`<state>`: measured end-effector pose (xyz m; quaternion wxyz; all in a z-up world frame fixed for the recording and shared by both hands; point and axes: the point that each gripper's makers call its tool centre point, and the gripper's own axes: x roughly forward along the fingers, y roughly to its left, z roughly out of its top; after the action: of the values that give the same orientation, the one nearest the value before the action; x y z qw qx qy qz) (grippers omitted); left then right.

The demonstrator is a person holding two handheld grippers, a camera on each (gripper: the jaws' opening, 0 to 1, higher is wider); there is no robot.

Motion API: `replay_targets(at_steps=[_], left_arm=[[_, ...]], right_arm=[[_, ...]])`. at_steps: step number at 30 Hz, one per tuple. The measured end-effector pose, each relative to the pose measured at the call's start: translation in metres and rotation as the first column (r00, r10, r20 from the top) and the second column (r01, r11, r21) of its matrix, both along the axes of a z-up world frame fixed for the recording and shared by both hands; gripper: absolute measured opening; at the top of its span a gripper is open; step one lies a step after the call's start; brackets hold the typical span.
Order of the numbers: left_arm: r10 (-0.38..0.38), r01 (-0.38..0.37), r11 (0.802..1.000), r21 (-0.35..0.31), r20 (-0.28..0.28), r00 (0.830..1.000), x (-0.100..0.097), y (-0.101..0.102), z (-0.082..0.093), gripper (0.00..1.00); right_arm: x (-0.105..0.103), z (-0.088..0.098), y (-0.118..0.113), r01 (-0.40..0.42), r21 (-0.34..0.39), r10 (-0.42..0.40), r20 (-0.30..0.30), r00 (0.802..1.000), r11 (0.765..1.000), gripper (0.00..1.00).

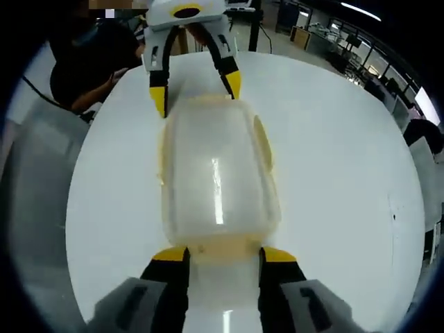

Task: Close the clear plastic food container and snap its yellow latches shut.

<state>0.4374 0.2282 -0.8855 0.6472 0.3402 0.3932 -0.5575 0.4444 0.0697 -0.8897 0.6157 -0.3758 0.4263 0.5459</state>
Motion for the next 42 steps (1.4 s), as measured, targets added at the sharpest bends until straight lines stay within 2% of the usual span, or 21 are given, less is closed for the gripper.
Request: replay_targets(at_steps=[1, 8, 9, 10, 11, 14, 17, 19, 21, 24, 31, 34, 37, 42], left_arm=[[0.029, -0.029, 1.000, -0.008, 0.004, 1.000, 0.004, 0.000, 0.001, 0.53], [-0.020, 0.020, 1.000, -0.009, -0.003, 1.000, 0.000, 0.003, 0.001, 0.50], [-0.045, 0.045, 0.999, -0.001, -0.005, 0.999, -0.002, 0.004, 0.002, 0.46], [-0.069, 0.069, 0.998, 0.009, -0.009, 0.998, -0.004, 0.006, 0.002, 0.37], [-0.048, 0.048, 0.999, -0.003, -0.011, 0.999, -0.003, 0.004, 0.003, 0.37], [-0.047, 0.047, 0.999, 0.001, -0.013, 0.999, -0.004, 0.004, 0.001, 0.37], [-0.051, 0.051, 0.999, 0.002, -0.010, 0.999, -0.004, 0.004, 0.001, 0.38], [-0.019, 0.019, 1.000, 0.007, -0.021, 1.000, -0.003, 0.002, 0.000, 0.38], [-0.030, 0.030, 1.000, 0.006, -0.016, 0.999, -0.003, 0.001, 0.000, 0.38], [-0.011, 0.010, 1.000, -0.015, -0.020, 1.000, -0.002, 0.001, 0.000, 0.38], [-0.035, 0.035, 0.999, 0.002, -0.016, 0.999, 0.002, 0.000, 0.001, 0.37], [-0.029, 0.030, 1.000, 0.010, -0.035, 0.999, 0.002, 0.000, 0.001, 0.37], [-0.035, 0.036, 0.999, 0.031, -0.028, 0.999, 0.001, 0.002, 0.001, 0.37], [-0.031, 0.031, 0.999, 0.032, -0.008, 0.999, 0.004, -0.001, 0.015, 0.37]], right_arm=[[-0.001, 0.000, -0.001, -0.007, -0.007, 0.007, -0.001, 1.000, 1.000, 0.36], [-0.002, 0.000, -0.002, -0.008, -0.010, 0.008, -0.001, 1.000, 1.000, 0.36], [-0.003, 0.000, -0.002, -0.019, -0.010, 0.019, -0.002, 1.000, 1.000, 0.36], [-0.005, 0.000, -0.004, -0.056, -0.016, 0.056, -0.003, 0.998, 0.998, 0.36], [-0.004, 0.000, -0.002, -0.041, -0.003, 0.041, -0.001, 0.999, 0.999, 0.36], [-0.004, 0.001, -0.002, -0.038, -0.012, 0.038, -0.002, 0.999, 0.999, 0.36], [-0.005, 0.001, -0.003, -0.042, -0.016, 0.042, -0.001, 0.999, 0.999, 0.36], [-0.005, 0.001, -0.004, -0.056, -0.016, 0.056, -0.002, 0.998, 0.998, 0.37], [-0.005, 0.001, -0.005, -0.059, -0.018, 0.059, -0.003, 0.998, 0.998, 0.36], [-0.005, 0.001, -0.006, -0.063, -0.021, 0.063, -0.004, 0.998, 0.998, 0.36], [-0.006, 0.001, -0.007, -0.050, -0.035, 0.050, 0.003, 0.999, 0.998, 0.35], [-0.006, 0.002, -0.006, -0.052, -0.059, 0.053, 0.018, 0.998, 0.997, 0.35], [-0.008, 0.007, -0.006, -0.037, -0.038, 0.038, 0.003, 0.999, 0.999, 0.35], [-0.006, 0.016, -0.009, -0.037, -0.041, 0.038, 0.012, 0.999, 0.998, 0.35]])
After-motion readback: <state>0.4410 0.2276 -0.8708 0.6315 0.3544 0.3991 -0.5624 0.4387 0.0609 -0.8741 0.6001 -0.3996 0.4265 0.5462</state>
